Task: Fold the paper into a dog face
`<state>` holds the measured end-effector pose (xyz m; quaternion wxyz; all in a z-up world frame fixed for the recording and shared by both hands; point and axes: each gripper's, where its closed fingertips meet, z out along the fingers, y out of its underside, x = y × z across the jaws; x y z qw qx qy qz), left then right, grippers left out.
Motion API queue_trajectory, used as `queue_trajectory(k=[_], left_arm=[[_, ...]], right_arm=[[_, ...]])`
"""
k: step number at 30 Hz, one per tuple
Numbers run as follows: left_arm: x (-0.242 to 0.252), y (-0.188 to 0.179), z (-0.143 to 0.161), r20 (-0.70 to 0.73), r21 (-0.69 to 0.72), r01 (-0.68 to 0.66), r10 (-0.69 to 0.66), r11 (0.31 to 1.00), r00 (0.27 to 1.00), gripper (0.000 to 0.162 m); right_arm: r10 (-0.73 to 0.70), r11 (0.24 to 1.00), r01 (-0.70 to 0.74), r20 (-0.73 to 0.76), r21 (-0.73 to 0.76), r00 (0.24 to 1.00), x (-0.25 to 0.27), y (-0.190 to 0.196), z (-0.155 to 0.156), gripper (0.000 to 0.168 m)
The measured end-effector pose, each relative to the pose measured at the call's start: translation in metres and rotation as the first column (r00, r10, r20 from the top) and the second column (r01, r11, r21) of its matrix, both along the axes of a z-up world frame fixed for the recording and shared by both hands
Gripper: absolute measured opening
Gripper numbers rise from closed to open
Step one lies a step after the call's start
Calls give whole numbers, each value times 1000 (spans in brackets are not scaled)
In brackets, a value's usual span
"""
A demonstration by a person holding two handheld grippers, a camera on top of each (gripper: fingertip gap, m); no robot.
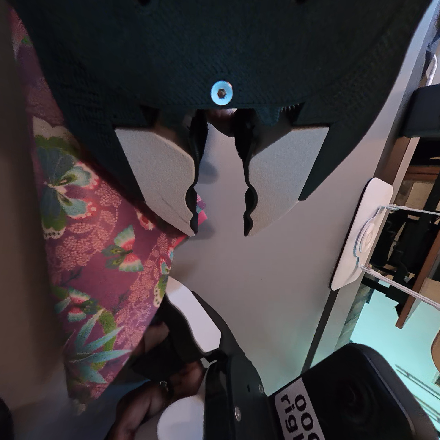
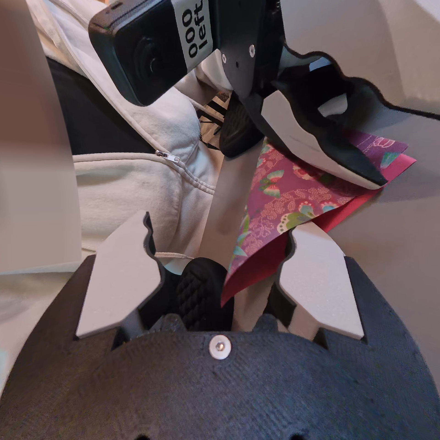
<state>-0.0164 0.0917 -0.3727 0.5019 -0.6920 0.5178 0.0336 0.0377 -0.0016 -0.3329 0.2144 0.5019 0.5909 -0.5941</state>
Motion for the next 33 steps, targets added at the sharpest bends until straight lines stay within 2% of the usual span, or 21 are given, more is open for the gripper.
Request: queue_trajectory(k=[5,7,9,11,13,14,16,17,19,23,26,29,31,33], left_arm=[[1,-2,0,-25,37,14,-13,999,1000,34],[2,-3,-1,-45,63,23,-20,998,999,32],[3,-4,-1,-63,88,31,-26,996,998,29],[3,-4,-1,-68,98,31,-25,995,997,28],[3,-4,-1,-66,95,26,-20,995,998,29],[3,-4,-1,-64,92,23,-17,996,998,29],[3,-3,-1,-60,85,18,-13,996,998,29],[3,-3,-1,-57,79,16,-11,997,998,29],[3,-3,-1,-50,66,11,-7,998,999,29],[2,-3,-2,-37,37,-3,4,999,999,29],[2,-4,-3,-23,3,0,0,1000,1000,27],[0,-11,-5,65,-156,37,-28,987,998,30],[-2,-28,-6,163,-321,152,-104,935,981,37],[-6,-45,-1,256,-409,259,-162,875,953,38]], right_arm=[[-3,997,4,-8,72,1000,3,3,0,115],[-27,987,30,-19,160,999,5,10,-3,117],[-108,949,115,-40,295,993,3,23,-9,113],[-247,858,259,-85,443,965,-5,39,-12,114],[-371,718,389,-155,578,916,-15,48,-14,114],[-407,657,434,-194,616,892,-21,45,-14,112],[-407,589,454,-240,669,881,-31,28,-19,111],[-413,547,456,-247,702,877,-35,24,-22,105],[-391,516,454,-272,726,879,-43,12,-25,97],[-346,535,369,-202,760,916,-39,2,-45,101],[-229,457,313,-231,832,946,-32,8,-52,92],[-95,463,241,-223,853,970,-23,6,-53,92],[-14,491,195,-217,849,976,-16,7,-52,91],[12,512,169,-203,842,979,-10,13,-51,89]])
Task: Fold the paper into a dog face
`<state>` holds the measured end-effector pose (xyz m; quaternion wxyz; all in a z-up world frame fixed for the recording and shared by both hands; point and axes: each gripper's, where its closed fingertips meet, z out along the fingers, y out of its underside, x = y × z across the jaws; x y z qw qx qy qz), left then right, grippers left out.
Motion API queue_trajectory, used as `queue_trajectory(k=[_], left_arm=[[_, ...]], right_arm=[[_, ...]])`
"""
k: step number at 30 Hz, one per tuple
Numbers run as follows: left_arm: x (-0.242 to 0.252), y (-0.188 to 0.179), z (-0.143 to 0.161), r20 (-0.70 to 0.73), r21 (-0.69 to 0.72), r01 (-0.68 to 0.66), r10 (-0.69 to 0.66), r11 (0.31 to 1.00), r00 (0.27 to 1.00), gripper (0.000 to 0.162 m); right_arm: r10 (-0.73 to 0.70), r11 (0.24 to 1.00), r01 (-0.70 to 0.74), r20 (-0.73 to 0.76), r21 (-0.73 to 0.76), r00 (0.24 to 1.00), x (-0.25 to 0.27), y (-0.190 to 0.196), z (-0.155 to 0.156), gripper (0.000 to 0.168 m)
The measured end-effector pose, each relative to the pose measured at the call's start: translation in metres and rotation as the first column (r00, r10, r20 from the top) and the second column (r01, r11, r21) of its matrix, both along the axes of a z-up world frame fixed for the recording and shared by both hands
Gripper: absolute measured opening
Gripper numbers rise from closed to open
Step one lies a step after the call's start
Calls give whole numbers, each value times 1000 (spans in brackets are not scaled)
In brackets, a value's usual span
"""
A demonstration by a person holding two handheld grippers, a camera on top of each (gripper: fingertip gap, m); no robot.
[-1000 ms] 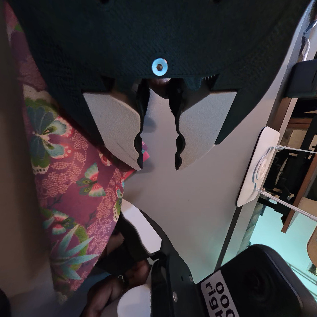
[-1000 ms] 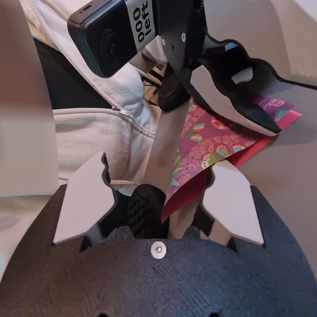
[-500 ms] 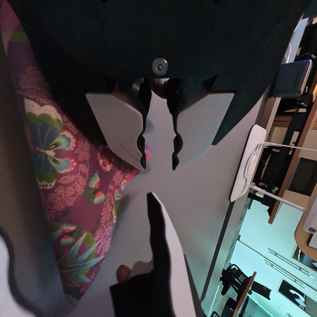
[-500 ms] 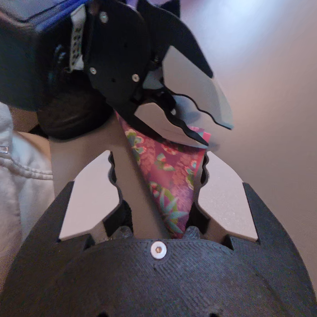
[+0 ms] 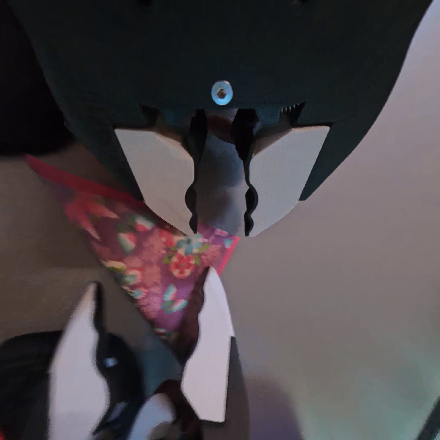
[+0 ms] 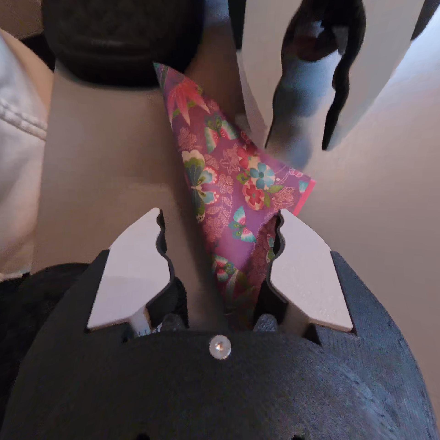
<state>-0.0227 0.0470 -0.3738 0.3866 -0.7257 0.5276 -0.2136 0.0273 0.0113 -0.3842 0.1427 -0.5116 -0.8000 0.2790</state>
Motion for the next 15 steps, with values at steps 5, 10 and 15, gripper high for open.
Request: queue_trajectory(k=[5,10,15], left_arm=[[-2,-1,8,59,11,42,-43,999,997,41],[7,2,-3,8,-87,252,-253,964,968,50],[14,2,-8,20,-254,423,-432,870,902,52]], right_arm=[[75,997,-75,1,14,997,5,2,-1,90],[100,995,-100,-22,0,995,6,3,0,90],[109,994,-110,-28,-9,994,6,3,0,89]])
